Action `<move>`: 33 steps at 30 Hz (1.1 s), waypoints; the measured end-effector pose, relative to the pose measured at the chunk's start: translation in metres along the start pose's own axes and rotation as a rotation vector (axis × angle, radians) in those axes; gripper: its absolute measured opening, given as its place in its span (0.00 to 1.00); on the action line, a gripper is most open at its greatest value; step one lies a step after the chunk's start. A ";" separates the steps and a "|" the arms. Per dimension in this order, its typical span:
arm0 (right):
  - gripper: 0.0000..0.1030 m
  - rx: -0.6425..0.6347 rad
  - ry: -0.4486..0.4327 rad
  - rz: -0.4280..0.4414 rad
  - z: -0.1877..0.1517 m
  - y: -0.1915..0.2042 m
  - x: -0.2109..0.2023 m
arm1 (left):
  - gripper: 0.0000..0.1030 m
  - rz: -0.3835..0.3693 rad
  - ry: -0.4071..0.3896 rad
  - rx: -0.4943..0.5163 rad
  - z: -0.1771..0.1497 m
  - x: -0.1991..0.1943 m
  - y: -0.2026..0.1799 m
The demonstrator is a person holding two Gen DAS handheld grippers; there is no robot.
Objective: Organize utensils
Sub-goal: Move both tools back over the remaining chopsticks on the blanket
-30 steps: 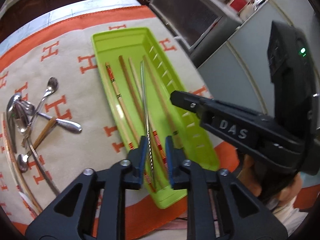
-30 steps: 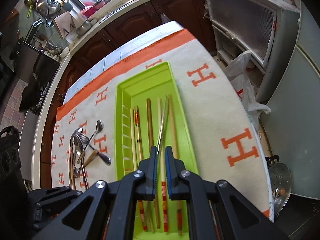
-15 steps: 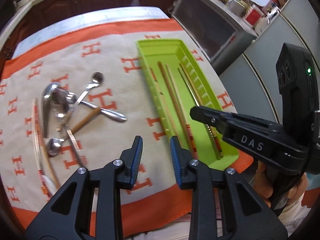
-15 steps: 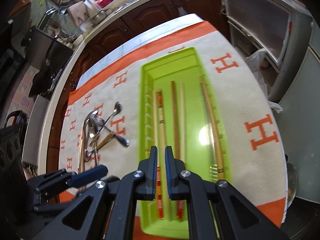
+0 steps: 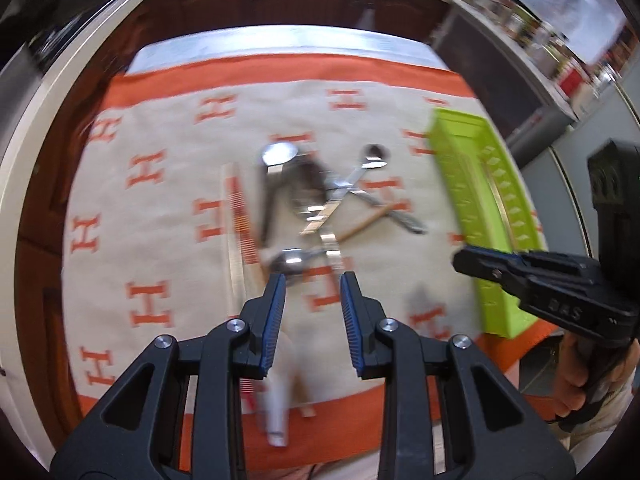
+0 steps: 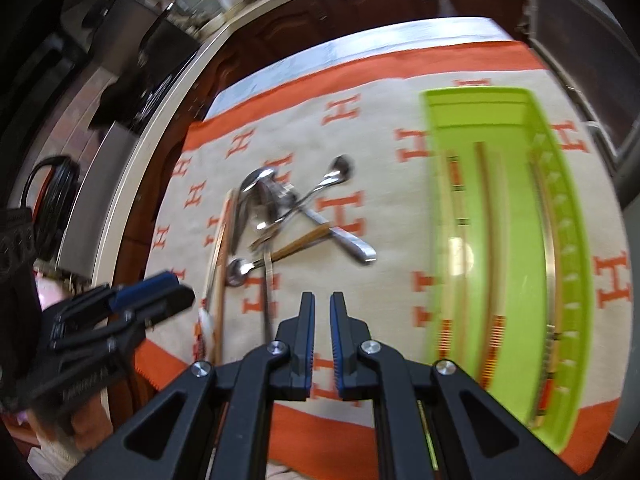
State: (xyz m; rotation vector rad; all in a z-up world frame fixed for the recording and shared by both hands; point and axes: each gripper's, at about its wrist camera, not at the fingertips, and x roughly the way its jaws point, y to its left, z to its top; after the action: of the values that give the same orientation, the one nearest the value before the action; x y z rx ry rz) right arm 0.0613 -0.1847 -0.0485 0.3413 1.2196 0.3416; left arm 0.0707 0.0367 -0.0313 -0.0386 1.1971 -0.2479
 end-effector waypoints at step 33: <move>0.09 -0.083 0.351 -0.006 0.021 0.117 0.158 | 0.18 -0.113 0.155 -0.129 -0.025 0.064 0.104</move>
State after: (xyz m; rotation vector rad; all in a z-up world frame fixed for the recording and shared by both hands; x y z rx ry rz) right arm 0.1217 -0.0130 -0.1260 0.2102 1.5443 0.4592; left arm 0.0870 0.1271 -0.1156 -0.2037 1.3660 -0.2765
